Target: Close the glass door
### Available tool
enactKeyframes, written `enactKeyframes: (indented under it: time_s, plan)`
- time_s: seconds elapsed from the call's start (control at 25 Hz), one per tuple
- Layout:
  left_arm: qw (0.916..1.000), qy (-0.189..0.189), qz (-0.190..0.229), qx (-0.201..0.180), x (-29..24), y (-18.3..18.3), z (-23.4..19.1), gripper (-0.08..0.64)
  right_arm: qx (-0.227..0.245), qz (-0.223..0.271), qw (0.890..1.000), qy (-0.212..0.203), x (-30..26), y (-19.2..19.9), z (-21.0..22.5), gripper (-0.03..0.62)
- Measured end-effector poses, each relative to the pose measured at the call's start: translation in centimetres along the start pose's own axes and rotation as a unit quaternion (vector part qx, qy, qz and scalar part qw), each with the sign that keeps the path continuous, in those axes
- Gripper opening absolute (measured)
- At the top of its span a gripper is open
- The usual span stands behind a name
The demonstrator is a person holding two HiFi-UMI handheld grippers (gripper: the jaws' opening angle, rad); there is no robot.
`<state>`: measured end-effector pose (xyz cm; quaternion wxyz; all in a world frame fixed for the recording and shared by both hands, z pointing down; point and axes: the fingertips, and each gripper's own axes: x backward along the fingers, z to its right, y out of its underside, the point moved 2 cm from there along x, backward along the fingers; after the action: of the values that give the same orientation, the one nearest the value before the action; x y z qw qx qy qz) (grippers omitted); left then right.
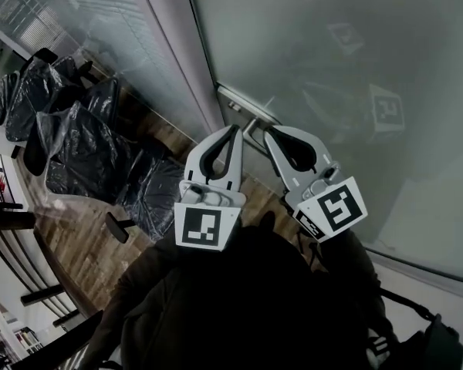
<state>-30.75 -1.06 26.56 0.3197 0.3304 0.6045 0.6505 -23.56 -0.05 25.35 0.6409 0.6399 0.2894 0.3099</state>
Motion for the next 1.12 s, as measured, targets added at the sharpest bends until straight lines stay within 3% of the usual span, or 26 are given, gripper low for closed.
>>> enactKeyframes:
  time_s: [1.12]
  plan:
    - [0.9999, 0.003, 0.01, -0.007, -0.19, -0.33, 0.87, -0.003, 0.009, 0.009, 1.0, -0.008, 0.41, -0.65, -0.8, 0.0]
